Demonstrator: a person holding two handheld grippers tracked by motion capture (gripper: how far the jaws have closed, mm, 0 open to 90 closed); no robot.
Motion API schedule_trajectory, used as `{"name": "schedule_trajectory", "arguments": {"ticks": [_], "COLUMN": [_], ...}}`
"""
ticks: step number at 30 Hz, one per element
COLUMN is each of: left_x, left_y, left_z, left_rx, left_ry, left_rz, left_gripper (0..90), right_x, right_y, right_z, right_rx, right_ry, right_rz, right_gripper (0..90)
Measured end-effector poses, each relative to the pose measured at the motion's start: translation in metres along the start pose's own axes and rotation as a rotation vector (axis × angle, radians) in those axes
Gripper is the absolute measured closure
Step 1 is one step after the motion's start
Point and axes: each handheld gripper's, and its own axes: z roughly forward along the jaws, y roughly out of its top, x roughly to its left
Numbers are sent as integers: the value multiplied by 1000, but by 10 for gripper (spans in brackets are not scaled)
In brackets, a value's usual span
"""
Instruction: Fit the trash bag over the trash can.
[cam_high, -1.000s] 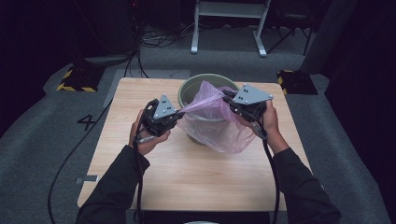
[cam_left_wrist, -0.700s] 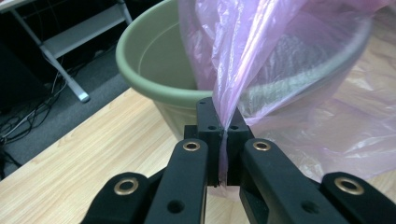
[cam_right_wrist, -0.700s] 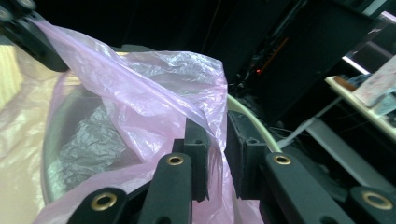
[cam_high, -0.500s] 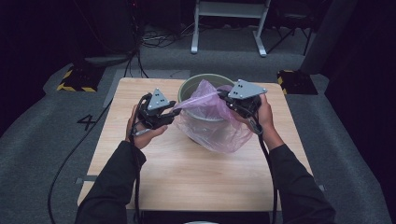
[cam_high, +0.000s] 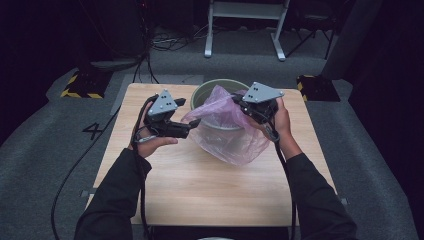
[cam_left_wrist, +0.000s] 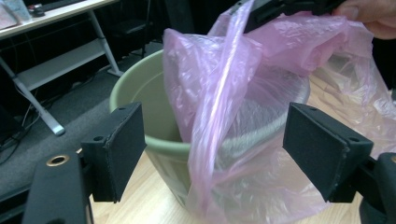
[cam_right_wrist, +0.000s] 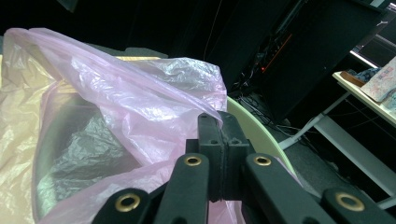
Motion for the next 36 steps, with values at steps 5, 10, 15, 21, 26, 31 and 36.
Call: {"name": "schedule_trajectory", "arguments": {"ticks": [5, 10, 15, 21, 26, 31, 36], "left_x": [0, 3, 9, 14, 21, 28, 31], "left_y": [12, 21, 22, 19, 16, 12, 10], "left_z": [21, 40, 56, 66, 66, 64, 61], "left_rx": [60, 133, 206, 236, 212, 199, 174], "left_ry": [-11, 48, 41, 63, 67, 76, 78], "left_rz": [32, 81, 119, 120, 71, 26, -9], "left_gripper": [303, 412, 662, 866, 887, 889, 890], "right_x": [0, 2, 1, -5, -10, -11, -11], "right_y": [2, 8, 7, 3, -1, -1, -2], "right_z": [2, 7, 8, 5, 0, -12, -28], "right_rx": [2, -6, -13, -15, -24, -61, -69], "right_ry": [7, 15, 22, 32, 35, 75, 92], "right_rz": [-1, -4, 6, 41, 76, 102, 85], "right_gripper": [896, 893, 862, 645, 454, 314, 275]}}
